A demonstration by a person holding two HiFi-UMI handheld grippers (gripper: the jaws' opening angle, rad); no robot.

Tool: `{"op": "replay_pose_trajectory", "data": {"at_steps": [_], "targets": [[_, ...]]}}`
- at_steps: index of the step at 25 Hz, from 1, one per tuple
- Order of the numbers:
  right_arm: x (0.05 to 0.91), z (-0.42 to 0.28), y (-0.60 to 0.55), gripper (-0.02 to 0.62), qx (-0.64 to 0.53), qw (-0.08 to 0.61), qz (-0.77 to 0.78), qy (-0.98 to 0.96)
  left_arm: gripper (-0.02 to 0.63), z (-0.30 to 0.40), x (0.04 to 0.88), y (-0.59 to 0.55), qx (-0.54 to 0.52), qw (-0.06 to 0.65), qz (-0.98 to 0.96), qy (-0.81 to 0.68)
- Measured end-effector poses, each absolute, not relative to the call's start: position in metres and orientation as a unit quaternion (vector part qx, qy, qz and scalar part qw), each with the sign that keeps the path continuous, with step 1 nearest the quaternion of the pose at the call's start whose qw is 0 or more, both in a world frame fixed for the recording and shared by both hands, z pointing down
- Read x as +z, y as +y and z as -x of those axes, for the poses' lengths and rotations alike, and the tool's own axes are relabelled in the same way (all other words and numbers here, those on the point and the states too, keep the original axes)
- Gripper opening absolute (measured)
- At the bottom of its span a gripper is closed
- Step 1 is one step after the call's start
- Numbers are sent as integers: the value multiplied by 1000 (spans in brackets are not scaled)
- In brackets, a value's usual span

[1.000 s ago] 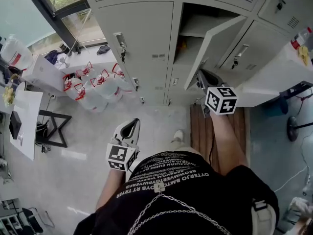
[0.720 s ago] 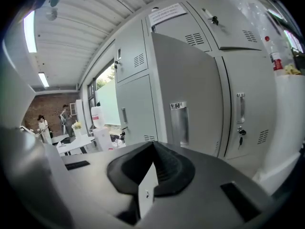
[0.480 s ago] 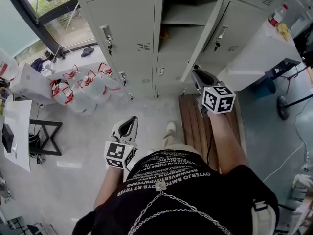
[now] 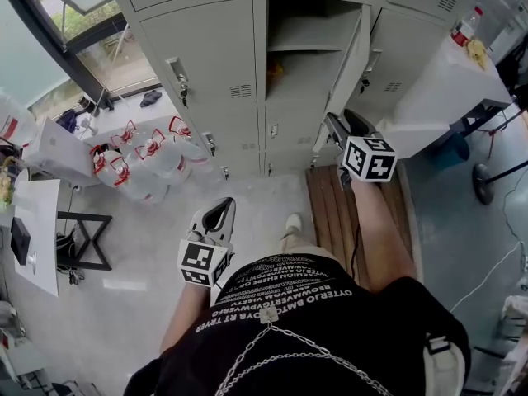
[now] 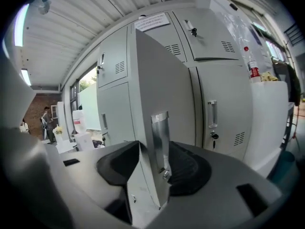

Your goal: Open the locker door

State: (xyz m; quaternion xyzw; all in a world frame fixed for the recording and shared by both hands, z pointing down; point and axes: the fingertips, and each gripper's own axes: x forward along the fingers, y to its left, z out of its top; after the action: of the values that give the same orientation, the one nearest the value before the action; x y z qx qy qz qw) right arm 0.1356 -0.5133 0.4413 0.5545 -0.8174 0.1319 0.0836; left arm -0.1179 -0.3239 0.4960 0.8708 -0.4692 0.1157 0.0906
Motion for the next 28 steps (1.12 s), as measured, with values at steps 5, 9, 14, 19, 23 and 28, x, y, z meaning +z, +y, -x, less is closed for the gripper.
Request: {"op": "replay_pose_trajectory", "data": {"at_steps": [5, 9, 14, 19, 23, 28], "targets": [[448, -152, -511, 158, 138, 57, -549, -822, 5, 121, 497, -338, 127, 96, -866, -474], [447, -172, -504, 141, 129, 63, -552, -822, 5, 121, 487, -353, 122, 83, -868, -473], [448, -194, -498, 123, 128, 62, -570, -810, 5, 120, 487, -360, 135, 80, -874, -460], [457, -207, -482, 104, 134, 70, -587, -795, 5, 122, 476, -362, 121, 63, -880, -455], [448, -196, -442, 5, 118, 72, -559, -818, 5, 128, 463, -367, 105, 58, -880, -459], [445, -187, -405, -2, 95, 98, -543, -829, 5, 118, 444, -376, 78, 43, -889, -449]]}}
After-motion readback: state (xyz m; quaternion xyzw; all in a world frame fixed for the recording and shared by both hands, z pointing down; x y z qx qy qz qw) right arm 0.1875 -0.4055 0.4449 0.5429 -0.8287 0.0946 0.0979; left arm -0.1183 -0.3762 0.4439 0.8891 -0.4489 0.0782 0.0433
